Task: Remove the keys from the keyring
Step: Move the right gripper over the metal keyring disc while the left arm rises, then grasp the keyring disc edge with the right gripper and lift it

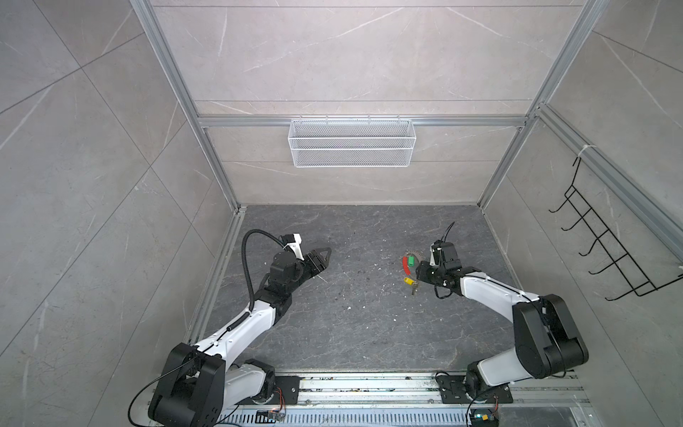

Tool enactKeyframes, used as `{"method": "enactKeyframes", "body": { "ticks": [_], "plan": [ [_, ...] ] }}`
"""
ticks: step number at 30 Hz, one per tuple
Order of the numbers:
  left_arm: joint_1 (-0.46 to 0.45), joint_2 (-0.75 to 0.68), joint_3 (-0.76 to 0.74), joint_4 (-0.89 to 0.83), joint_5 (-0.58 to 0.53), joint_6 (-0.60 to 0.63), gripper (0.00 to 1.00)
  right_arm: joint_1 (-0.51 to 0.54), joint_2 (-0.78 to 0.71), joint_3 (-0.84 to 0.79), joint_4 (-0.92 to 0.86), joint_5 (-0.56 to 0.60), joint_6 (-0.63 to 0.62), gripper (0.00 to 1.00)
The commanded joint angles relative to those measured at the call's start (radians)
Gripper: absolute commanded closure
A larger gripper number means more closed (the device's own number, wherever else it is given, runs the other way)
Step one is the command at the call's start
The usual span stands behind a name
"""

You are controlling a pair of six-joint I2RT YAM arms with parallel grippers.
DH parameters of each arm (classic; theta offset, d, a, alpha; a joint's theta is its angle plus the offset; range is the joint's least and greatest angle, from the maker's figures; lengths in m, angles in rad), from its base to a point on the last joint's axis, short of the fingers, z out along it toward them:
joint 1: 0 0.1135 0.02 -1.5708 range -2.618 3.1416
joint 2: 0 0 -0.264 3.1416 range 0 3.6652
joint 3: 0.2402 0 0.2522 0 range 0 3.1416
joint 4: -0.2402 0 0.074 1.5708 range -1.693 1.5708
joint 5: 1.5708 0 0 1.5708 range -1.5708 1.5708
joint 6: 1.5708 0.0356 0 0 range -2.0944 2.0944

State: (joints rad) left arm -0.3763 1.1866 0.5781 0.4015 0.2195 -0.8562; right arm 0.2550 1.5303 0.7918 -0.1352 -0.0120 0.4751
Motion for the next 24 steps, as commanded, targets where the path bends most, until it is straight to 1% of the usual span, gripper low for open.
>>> {"method": "enactKeyframes", "body": {
  "ticks": [1, 4, 7, 15, 24],
  "plan": [
    [-0.001, 0.023, 0.027, 0.011, 0.042, 0.033, 0.33, 0.018, 0.039, 0.046, -0.049, 0.025, -0.029, 0.59],
    [-0.001, 0.035, 0.031, 0.013, 0.053, 0.031, 0.33, 0.03, 0.061, 0.062, -0.074, 0.071, -0.03, 0.64],
    [-0.001, 0.039, 0.029, 0.018, 0.06, 0.032, 0.33, 0.032, 0.074, 0.065, -0.075, 0.089, -0.028, 0.67],
    [-0.002, 0.047, 0.028, 0.026, 0.072, 0.032, 0.33, 0.032, 0.111, 0.083, -0.063, 0.076, -0.036, 0.71],
    [-0.002, 0.049, 0.027, 0.027, 0.08, 0.031, 0.33, 0.033, 0.146, 0.099, -0.056, 0.079, -0.038, 0.8]
  ]
}}
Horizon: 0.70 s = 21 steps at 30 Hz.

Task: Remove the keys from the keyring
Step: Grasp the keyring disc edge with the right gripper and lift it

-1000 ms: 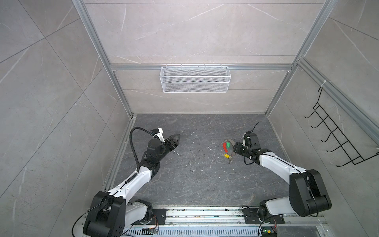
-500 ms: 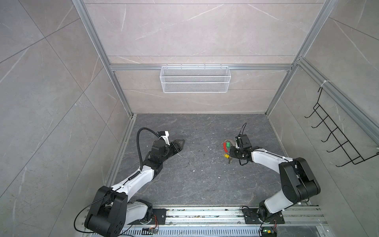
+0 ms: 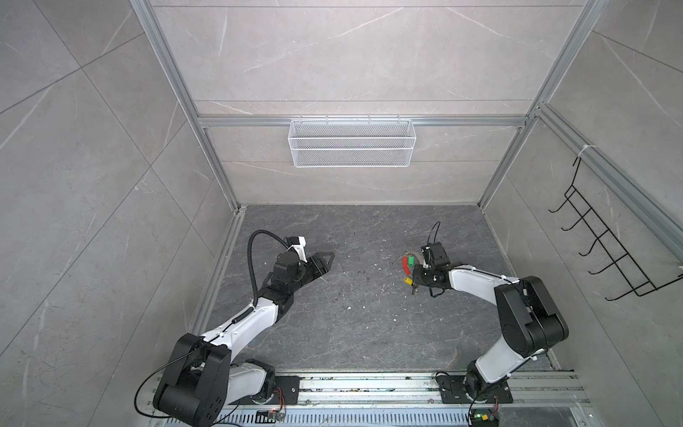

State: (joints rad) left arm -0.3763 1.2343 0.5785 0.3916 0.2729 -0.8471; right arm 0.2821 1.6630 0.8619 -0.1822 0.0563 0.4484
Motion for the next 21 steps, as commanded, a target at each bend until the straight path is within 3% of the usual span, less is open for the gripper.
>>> {"method": "enactKeyframes", "body": {
  "ticks": [1, 10, 16, 21],
  "plan": [
    [-0.001, 0.001, 0.026, 0.037, 0.027, 0.022, 0.33, 0.005, 0.016, 0.029, -0.008, 0.011, -0.012, 0.81],
    [-0.001, -0.004, 0.027, 0.038, 0.029, 0.022, 0.33, 0.008, 0.014, 0.037, -0.002, 0.028, -0.032, 1.0],
    [-0.004, -0.016, 0.028, 0.038, 0.044, 0.013, 0.32, 0.037, -0.071, 0.008, 0.044, 0.025, -0.071, 1.0],
    [-0.058, -0.054, 0.023, 0.047, -0.008, 0.035, 0.26, 0.077, -0.187, -0.024, 0.124, -0.064, -0.161, 1.0]
  ]
}}
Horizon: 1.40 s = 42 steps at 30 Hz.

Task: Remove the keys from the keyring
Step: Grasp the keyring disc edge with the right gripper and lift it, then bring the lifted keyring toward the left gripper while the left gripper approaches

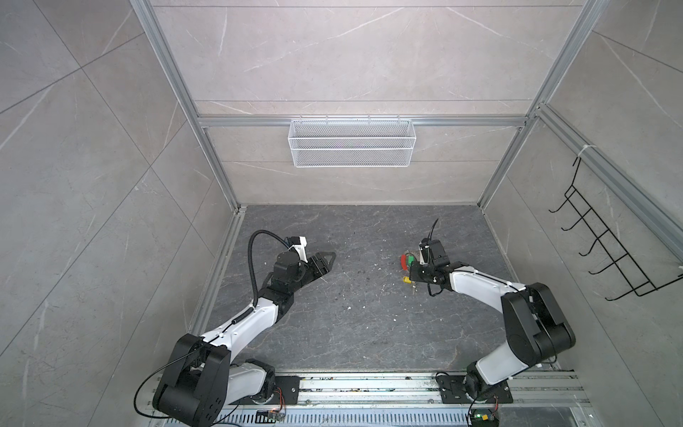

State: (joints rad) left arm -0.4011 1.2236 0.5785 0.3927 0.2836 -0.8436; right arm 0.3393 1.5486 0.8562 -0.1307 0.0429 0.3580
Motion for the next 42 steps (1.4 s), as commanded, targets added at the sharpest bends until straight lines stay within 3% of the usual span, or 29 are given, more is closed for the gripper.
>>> {"method": "enactKeyframes", "body": {
  "ticks": [1, 4, 6, 8, 10, 16, 22, 30, 42],
  "plan": [
    [-0.049, -0.054, 0.021, 0.047, -0.031, 0.041, 0.26, 0.024, -0.093, -0.027, 0.091, -0.08, -0.085, 1.0],
    [-0.07, -0.087, 0.041, 0.013, -0.021, 0.068, 0.25, 0.04, -0.149, -0.049, 0.138, -0.181, -0.127, 1.0],
    [-0.07, -0.101, 0.097, -0.104, -0.001, 0.09, 0.26, 0.05, -0.18, -0.054, 0.163, -0.261, -0.15, 1.0],
    [-0.07, -0.103, 0.14, -0.184, 0.007, 0.111, 0.32, 0.055, -0.2, -0.053, 0.182, -0.36, -0.161, 1.0],
    [-0.07, -0.109, 0.136, -0.146, 0.057, 0.125, 0.42, 0.061, -0.216, -0.055, 0.205, -0.458, -0.169, 1.0],
    [-0.07, -0.112, 0.105, 0.044, 0.234, 0.13, 0.51, 0.085, -0.246, -0.072, 0.31, -0.719, -0.139, 1.0],
    [-0.069, -0.091, 0.085, 0.143, 0.352, 0.184, 0.66, 0.102, -0.276, -0.081, 0.435, -0.877, -0.031, 1.0],
    [-0.079, -0.024, 0.052, 0.404, 0.563, 0.131, 0.68, 0.121, -0.287, -0.097, 0.614, -0.968, 0.126, 1.0],
    [-0.135, 0.004, 0.076, 0.404, 0.634, 0.154, 0.69, 0.167, -0.33, -0.081, 0.654, -0.985, 0.169, 1.0]
  ]
}}
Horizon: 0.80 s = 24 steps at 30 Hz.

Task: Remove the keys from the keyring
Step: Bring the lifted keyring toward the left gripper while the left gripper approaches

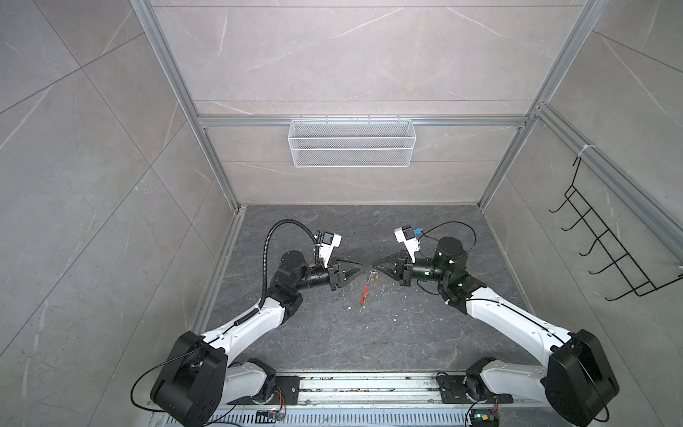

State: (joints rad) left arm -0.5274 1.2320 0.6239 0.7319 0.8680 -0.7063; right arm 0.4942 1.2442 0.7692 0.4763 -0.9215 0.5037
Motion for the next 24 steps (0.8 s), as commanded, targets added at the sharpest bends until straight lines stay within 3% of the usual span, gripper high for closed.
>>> {"method": "enactKeyframes", "body": {
  "ticks": [1, 24],
  "plan": [
    [-0.013, -0.004, 0.033, 0.065, 0.055, 0.018, 0.69, 0.016, -0.028, 0.009, 0.04, -0.022, 0.021, 1.0],
    [-0.049, 0.007, 0.048, 0.092, 0.105, 0.005, 0.81, 0.062, -0.051, 0.05, -0.058, 0.029, -0.055, 1.0]
  ]
}}
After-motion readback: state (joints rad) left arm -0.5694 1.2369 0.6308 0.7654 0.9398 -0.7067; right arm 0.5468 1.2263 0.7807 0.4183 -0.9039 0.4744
